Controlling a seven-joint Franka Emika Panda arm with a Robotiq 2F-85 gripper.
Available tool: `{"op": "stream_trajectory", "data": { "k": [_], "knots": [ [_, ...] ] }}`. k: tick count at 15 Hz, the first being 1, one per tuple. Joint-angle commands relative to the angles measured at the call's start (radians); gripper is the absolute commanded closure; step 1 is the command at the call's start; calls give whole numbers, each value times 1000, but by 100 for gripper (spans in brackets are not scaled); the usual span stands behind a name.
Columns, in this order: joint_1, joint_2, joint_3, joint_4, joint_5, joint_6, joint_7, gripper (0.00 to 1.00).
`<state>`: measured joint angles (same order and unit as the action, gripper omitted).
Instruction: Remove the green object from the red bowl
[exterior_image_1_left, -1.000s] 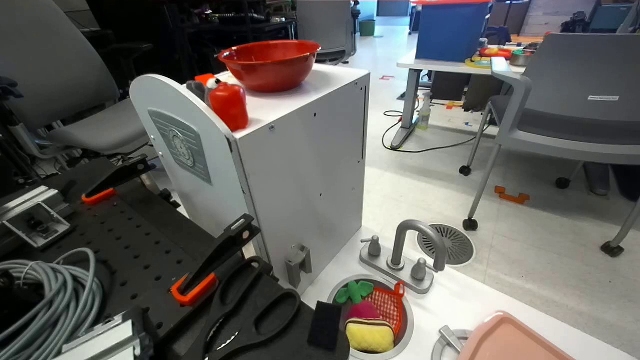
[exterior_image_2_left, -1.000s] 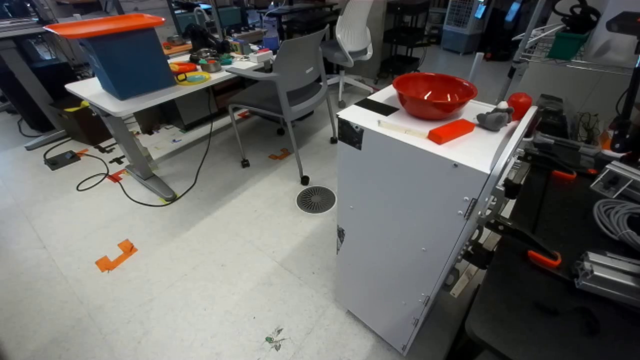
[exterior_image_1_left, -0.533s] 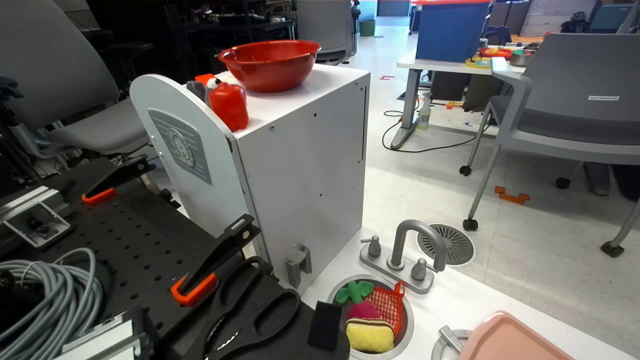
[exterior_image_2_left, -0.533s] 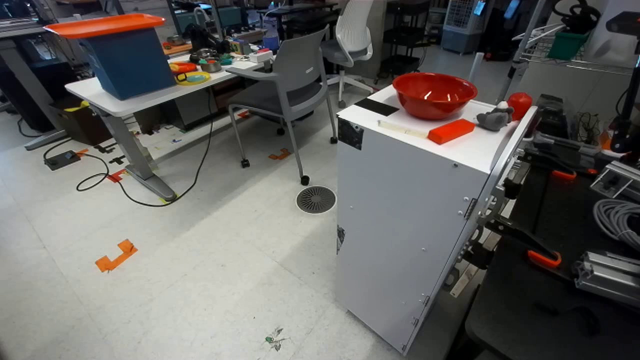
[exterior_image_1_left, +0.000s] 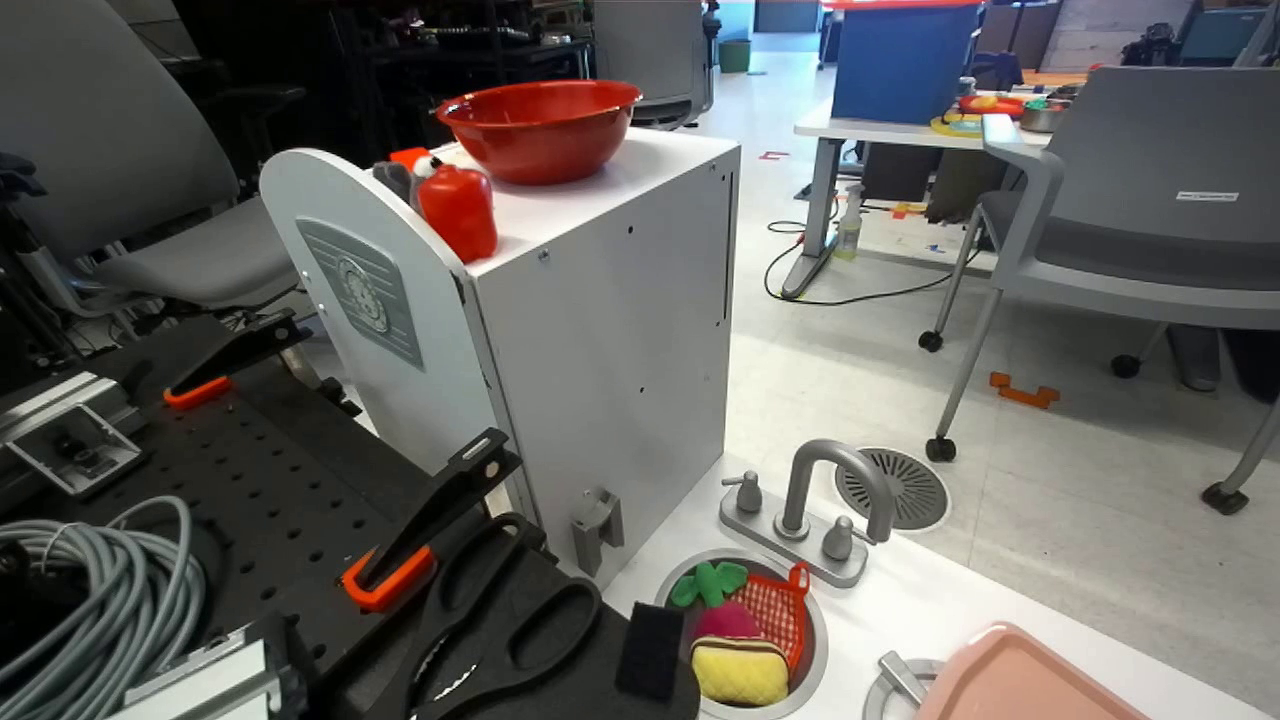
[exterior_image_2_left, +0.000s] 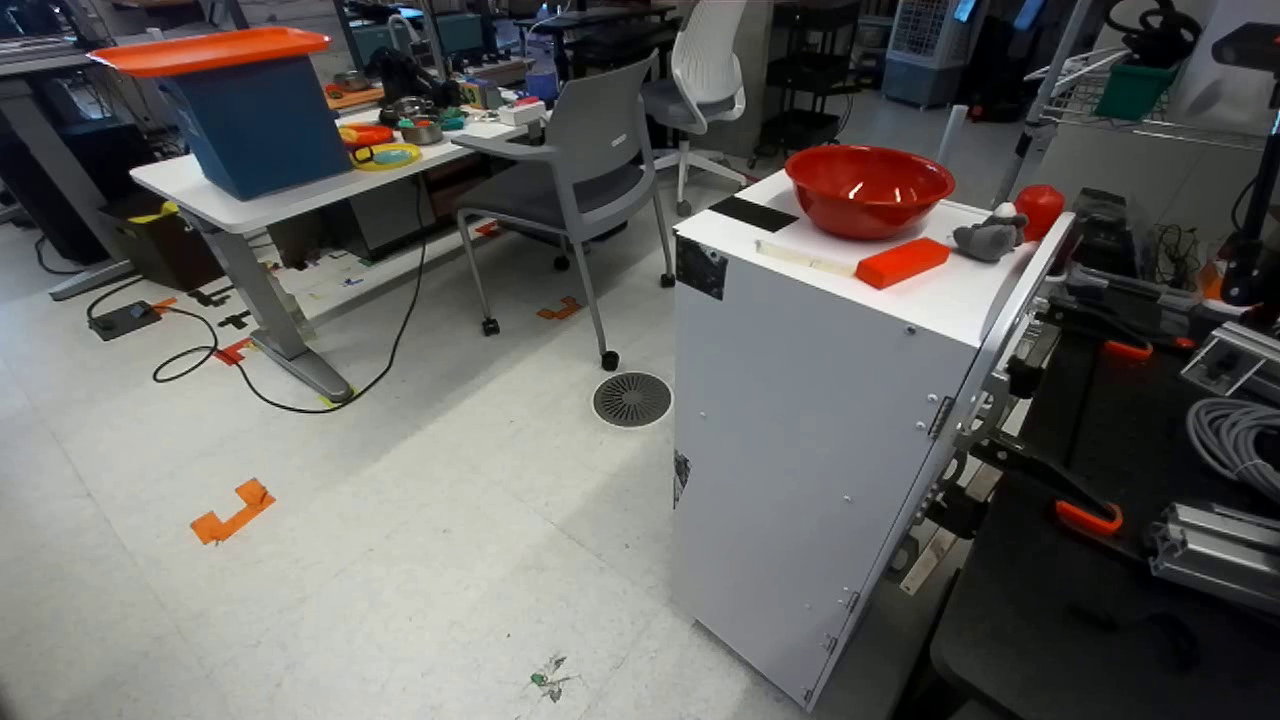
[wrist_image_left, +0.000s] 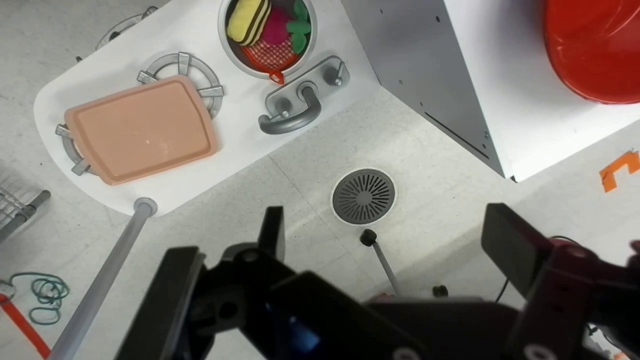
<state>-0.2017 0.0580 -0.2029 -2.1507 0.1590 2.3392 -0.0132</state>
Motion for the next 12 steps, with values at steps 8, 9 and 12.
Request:
{"op": "stream_trajectory", "data": {
  "k": [8,9,12],
  "knots": [
    [7,-84,7,-42,-42,-16,14,0],
    [6,-91,8,-44,-21,-31,-11,0],
    [6,-66,5,-31,-16,-17,-6,0]
  ]
}}
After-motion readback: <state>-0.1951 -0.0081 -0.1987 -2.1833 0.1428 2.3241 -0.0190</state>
